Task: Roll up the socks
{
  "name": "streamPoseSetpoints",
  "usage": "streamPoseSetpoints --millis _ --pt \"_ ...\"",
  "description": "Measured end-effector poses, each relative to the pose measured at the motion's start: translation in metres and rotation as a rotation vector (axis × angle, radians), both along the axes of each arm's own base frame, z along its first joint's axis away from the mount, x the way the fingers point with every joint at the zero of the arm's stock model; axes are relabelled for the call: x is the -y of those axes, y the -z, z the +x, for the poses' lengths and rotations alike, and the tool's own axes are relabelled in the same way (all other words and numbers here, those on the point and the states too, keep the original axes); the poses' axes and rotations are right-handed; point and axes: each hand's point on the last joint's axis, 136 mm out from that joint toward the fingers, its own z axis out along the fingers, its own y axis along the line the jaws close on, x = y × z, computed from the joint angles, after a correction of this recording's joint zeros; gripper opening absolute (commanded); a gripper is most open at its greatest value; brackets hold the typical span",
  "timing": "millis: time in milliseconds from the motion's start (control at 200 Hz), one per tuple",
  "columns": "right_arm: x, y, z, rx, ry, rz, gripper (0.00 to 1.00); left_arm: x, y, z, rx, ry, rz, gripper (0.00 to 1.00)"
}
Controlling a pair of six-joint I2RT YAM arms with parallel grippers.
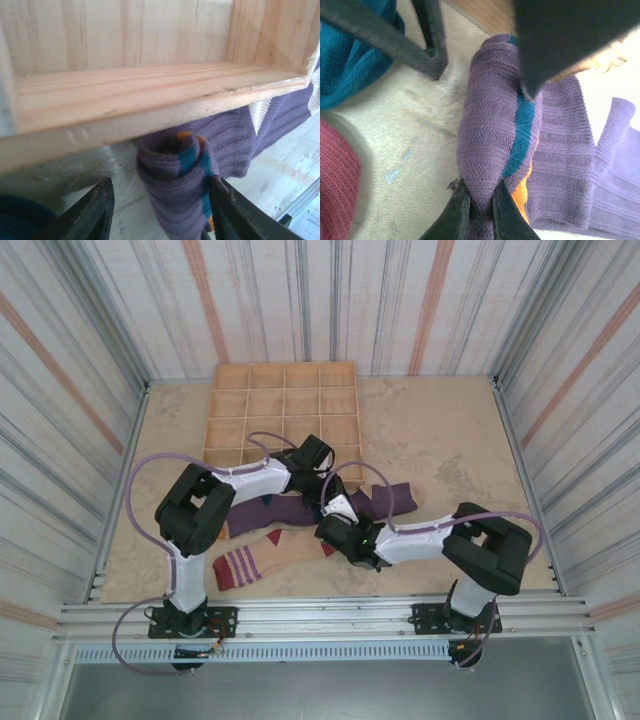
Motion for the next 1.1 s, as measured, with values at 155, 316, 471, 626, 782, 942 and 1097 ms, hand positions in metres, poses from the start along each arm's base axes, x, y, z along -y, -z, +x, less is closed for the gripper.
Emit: streamPoseSetpoints --millis 155,316,471,626,782,942,1097 --pt "0.015 0.002 0.011 -0.105 0.053 0.236 0.00 -0.004 -0.006 -0.007 0.005 -0.006 -0.009 0.58" --pt "0.028 0.002 0.025 -0.195 0.106 0.487 0.00 0.001 -0.039 -0.008 0.064 -0.006 -0.080 0.58" --pt "0.031 0.001 0.029 -0.292 0.116 0.709 0.00 0.004 -0.048 -0.004 0.091 -0.012 -0.108 0.58" --pt "0.045 0.000 0.030 -0.411 0.156 0.915 0.00 0.003 -0.044 -0.007 0.086 -0.010 -0.106 0.57" --pt "0.051 0.001 0.028 -0.524 0.192 1.043 0.00 0.009 -0.040 -0.008 0.088 0.001 -0.108 0.57" --pt "0.054 0.003 0.028 -0.621 0.225 1.171 0.00 0.021 -0.026 -0.012 0.077 0.026 -0.098 0.56" --pt "0.057 0.004 0.027 -0.693 0.255 1.267 0.00 0.038 -0.020 -0.013 0.087 0.049 -0.096 0.56"
